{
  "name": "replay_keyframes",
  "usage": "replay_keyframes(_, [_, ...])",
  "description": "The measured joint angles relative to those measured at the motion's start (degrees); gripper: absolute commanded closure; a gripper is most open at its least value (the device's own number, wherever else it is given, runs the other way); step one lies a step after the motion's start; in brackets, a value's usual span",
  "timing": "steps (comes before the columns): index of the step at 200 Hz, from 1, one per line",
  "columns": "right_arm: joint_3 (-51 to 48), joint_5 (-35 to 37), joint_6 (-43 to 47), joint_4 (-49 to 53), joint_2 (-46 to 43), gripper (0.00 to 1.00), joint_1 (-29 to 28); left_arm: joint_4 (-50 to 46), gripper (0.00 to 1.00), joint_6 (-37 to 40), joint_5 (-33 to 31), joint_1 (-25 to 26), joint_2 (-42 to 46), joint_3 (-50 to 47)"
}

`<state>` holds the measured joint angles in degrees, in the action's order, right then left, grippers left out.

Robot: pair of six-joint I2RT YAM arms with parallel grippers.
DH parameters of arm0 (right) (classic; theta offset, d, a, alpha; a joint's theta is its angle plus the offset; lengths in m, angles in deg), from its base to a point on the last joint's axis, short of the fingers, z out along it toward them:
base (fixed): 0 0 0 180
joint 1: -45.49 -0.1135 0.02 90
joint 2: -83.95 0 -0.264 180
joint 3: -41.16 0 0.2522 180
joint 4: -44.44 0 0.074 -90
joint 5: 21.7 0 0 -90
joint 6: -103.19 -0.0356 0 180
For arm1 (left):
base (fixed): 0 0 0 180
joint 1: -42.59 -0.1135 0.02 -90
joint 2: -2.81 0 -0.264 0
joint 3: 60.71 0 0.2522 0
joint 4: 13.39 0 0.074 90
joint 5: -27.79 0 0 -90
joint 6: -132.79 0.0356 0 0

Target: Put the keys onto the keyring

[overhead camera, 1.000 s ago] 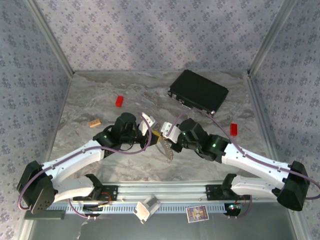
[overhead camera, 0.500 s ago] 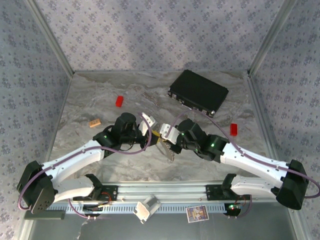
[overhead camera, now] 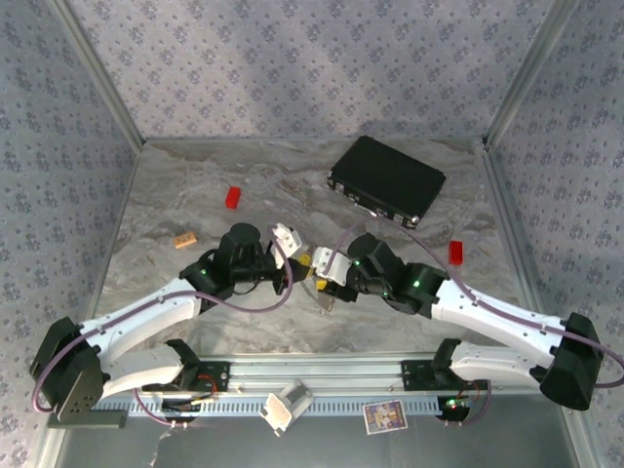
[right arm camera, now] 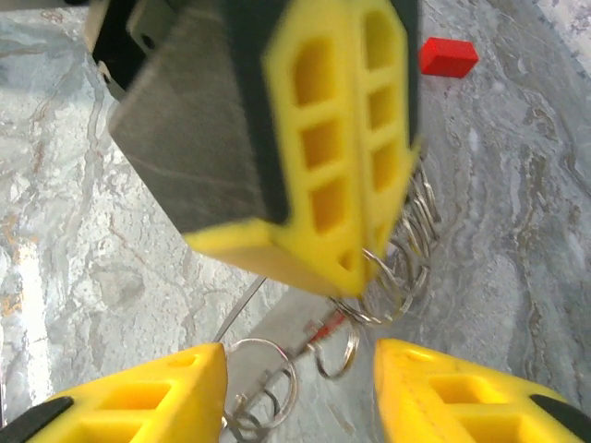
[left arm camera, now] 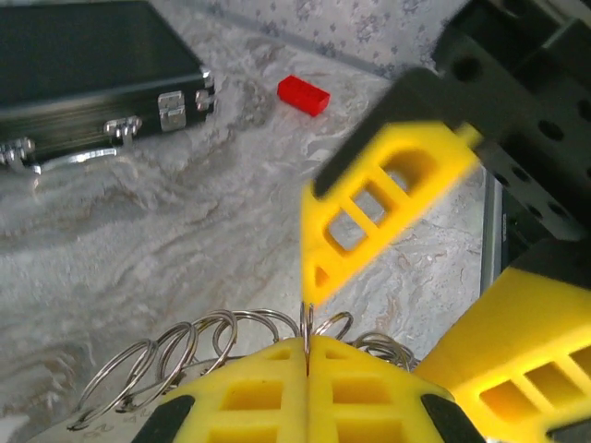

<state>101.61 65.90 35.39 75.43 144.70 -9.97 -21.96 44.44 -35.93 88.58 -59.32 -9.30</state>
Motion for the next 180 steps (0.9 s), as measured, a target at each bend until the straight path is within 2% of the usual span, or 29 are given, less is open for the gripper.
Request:
replay_keyframes(32, [-0.52, -4.68, -0.76, 1.57, -6.86, 0.54, 4.79, 5.18, 1.0, 7.58, 1.07, 0.31, 2.49, -4.68])
replay_keyframes(63, [-6.62, -12.37, -2.1, -5.03, -11.93, 0.6, 9.62, 10.08, 1.0, 12.85, 2.45, 0.31, 3.28, -8.2])
replay_keyframes(86, [-10.03, -16.76, -3.23, -9.22, -10.73, 0.66, 9.64, 11.85, 1.0, 15.17, 3.93, 0.33, 3.28, -9.25])
replay_keyframes(119, [-10.1, -20.96, -4.0, -11.96, -7.1, 0.64, 9.86, 13.94, 1.0, 16.33, 4.85, 0.52, 3.28, -9.92])
replay_keyframes(180, [-10.1, -22.56, -4.44, -13.51, -4.35, 0.68, 9.84, 14.84, 1.0, 16.31, 5.49, 0.52, 3.26, -9.97])
